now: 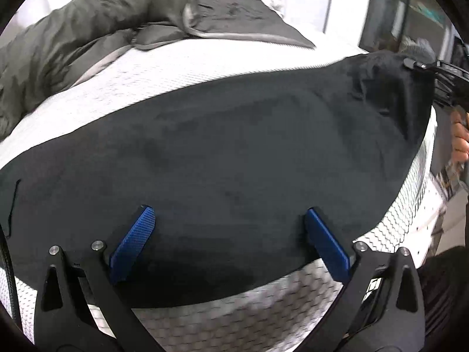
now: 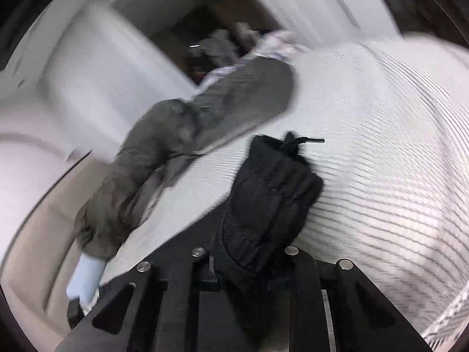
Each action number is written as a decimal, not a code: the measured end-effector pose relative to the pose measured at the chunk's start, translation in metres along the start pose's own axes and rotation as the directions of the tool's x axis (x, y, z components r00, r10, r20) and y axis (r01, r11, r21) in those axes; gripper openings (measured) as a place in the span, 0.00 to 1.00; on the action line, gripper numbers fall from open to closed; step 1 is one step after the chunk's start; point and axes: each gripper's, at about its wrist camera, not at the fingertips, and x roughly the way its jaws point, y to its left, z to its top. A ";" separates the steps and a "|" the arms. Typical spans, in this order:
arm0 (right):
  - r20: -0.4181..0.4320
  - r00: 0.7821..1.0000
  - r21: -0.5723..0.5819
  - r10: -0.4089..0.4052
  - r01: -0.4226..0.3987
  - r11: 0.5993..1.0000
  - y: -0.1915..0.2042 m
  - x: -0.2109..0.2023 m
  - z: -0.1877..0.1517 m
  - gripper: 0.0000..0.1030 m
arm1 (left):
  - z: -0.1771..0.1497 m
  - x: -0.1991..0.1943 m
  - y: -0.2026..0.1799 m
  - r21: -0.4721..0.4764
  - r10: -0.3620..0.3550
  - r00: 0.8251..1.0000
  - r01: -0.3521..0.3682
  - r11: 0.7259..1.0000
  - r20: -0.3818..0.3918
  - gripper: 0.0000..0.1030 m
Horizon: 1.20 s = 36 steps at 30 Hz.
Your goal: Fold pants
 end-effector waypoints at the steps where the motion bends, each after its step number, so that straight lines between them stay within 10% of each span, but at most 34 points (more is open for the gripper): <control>1: -0.001 1.000 -0.037 0.021 -0.021 0.999 0.018 0.002 0.000 0.17 | 0.000 -0.003 0.008 -0.018 0.002 1.000 -0.002 1.000 0.003 0.99; 7: -0.125 0.972 -0.317 0.199 -0.230 0.920 0.160 0.047 -0.020 0.16 | -0.016 -0.020 0.075 -0.171 0.051 0.999 -0.047 0.984 0.016 0.99; 12: -0.438 0.844 -0.456 0.310 -0.505 0.733 0.254 0.108 -0.086 0.27 | -0.038 -0.039 0.136 -0.307 0.090 0.996 -0.077 0.949 0.028 0.99; 14: -0.620 0.751 -0.458 0.227 -0.582 0.672 0.267 0.138 -0.127 0.55 | -0.046 -0.046 0.157 -0.361 0.092 0.995 -0.073 0.930 0.038 0.98; 16: -0.685 0.724 -0.510 0.079 -0.554 0.658 0.264 0.157 -0.158 0.59 | -0.051 -0.051 0.168 -0.392 0.069 0.997 -0.046 0.919 0.044 0.98; 27: -0.500 0.866 -0.536 -0.020 -0.291 0.793 0.180 0.110 -0.125 0.69 | -0.039 -0.089 0.166 -0.416 -0.029 0.977 0.117 0.902 0.212 0.98; 33: -0.496 0.857 -0.597 -0.137 -0.222 0.771 0.161 0.119 -0.137 0.69 | -0.044 -0.034 0.127 -0.195 0.017 0.996 -0.033 0.980 -0.087 0.96; 36: -0.487 0.865 -0.599 -0.121 -0.230 0.767 0.156 0.112 -0.140 0.72 | -0.047 -0.044 0.127 -0.170 0.028 0.997 -0.040 0.985 -0.077 0.95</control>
